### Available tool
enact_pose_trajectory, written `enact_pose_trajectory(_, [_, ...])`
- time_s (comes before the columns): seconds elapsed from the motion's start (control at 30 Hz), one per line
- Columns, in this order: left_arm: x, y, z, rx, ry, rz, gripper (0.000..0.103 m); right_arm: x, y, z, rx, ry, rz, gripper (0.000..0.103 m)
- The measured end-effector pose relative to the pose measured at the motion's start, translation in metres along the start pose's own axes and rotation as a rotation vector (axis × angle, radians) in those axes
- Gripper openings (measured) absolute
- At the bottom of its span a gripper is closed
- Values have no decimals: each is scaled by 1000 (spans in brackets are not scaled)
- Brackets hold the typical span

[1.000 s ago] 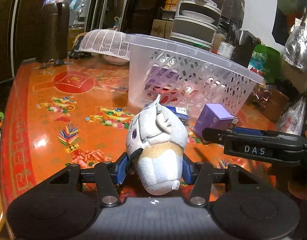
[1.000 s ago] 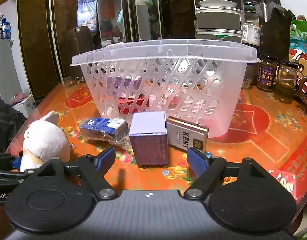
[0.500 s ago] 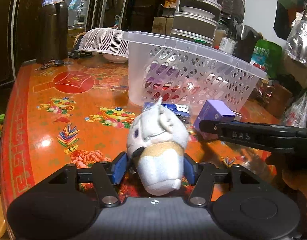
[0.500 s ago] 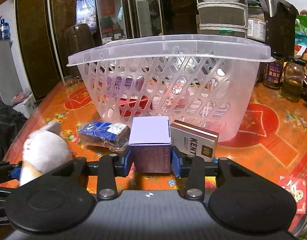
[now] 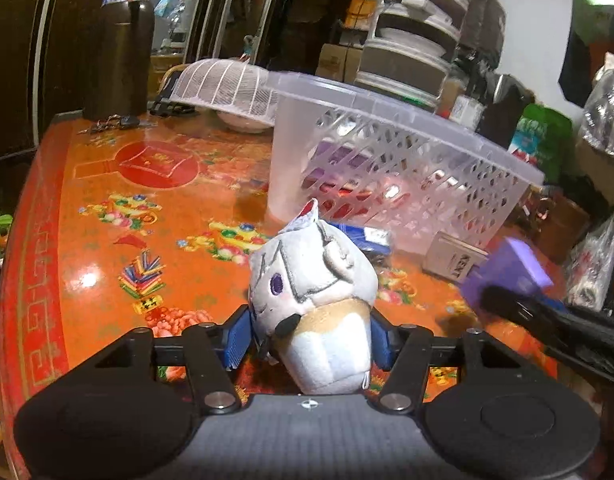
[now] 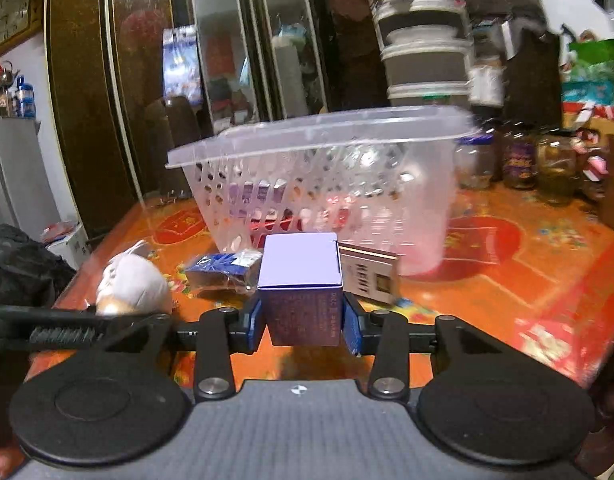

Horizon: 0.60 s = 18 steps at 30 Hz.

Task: Organize objects
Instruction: 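Grasp the small purple box with the right gripper while the left holds the plush toy, then carry the plush toy with the left gripper while the right carries the purple box over the basket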

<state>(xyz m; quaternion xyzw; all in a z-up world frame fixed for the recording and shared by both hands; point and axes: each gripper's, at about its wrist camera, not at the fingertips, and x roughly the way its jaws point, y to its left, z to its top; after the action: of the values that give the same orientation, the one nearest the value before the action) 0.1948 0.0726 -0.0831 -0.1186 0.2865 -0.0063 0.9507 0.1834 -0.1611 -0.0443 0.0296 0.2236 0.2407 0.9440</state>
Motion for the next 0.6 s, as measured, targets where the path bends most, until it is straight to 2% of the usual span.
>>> enact_pose_trajectory(0.33, [-39,-26,-9,129,-174,-6,62,-73,2,-24,35,-72,26,43])
enact_pose_trajectory(0.43, [-63,-32,-16,133,-220,-4,62,-81,0,-28,39,-68,35,43])
enact_pose_trajectory(0.6, [-98,-38,-22,131,-247,6,62,-88,0,-22,46,-69,53,43])
